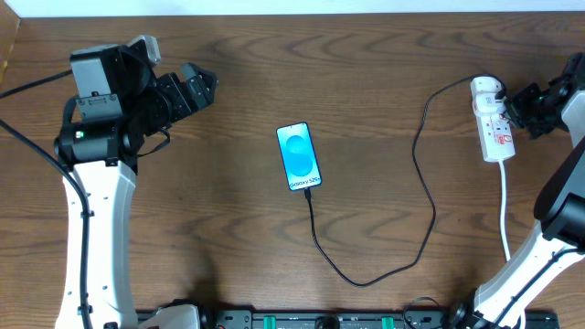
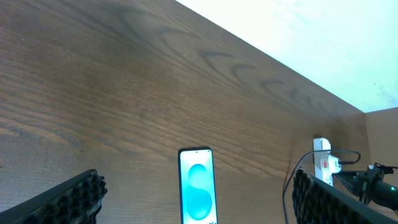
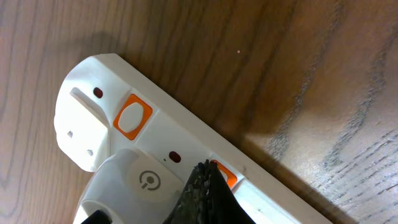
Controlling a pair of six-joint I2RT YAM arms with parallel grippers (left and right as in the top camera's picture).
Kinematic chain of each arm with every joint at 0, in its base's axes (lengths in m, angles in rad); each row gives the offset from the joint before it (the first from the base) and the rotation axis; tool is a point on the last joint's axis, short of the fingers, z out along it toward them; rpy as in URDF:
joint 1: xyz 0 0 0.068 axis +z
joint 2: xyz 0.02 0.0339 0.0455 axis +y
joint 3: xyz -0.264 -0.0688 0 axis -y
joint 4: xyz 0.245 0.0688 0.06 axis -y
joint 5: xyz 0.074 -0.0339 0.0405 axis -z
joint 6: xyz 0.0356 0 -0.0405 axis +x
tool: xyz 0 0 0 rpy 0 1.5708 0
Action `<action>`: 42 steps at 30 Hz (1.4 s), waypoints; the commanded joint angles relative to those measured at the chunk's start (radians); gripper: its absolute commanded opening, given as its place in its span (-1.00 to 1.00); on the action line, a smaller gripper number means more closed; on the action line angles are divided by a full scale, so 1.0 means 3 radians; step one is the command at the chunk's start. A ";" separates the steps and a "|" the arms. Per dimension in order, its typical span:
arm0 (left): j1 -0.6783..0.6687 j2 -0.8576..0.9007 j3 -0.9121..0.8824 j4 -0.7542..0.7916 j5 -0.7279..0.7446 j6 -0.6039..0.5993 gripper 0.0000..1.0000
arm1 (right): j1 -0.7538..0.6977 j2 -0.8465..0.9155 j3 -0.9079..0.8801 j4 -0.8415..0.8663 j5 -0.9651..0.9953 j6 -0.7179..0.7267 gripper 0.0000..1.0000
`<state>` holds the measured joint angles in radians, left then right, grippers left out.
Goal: Plug charger to phone and switch on socket
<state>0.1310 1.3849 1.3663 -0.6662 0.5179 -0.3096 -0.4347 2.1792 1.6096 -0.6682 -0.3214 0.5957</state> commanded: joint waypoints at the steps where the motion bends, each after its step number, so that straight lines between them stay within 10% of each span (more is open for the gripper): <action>1: 0.0011 0.0004 0.0019 0.0000 0.0019 0.0045 0.95 | 0.0215 0.0125 -0.0090 -0.0153 -0.0642 -0.0056 -0.98; 19: 0.0011 0.0004 0.0019 0.0000 0.0019 0.0045 0.96 | 0.0036 0.0051 0.0022 -0.0286 -0.0189 -0.0731 -0.98; 30: 0.0011 0.0004 0.0019 0.0000 0.0019 0.0045 0.96 | -0.0375 -0.1335 0.0107 -0.0501 -0.0613 -0.1239 -0.98; 42: 0.0011 0.0004 0.0019 0.0000 0.0019 0.0045 0.95 | 0.0341 -0.2562 0.0107 -0.1209 -0.0534 -0.2127 -0.90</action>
<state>0.1310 1.3849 1.3663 -0.6662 0.5179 -0.3096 -0.3897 1.4322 1.6455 -0.9974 -0.4911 0.0822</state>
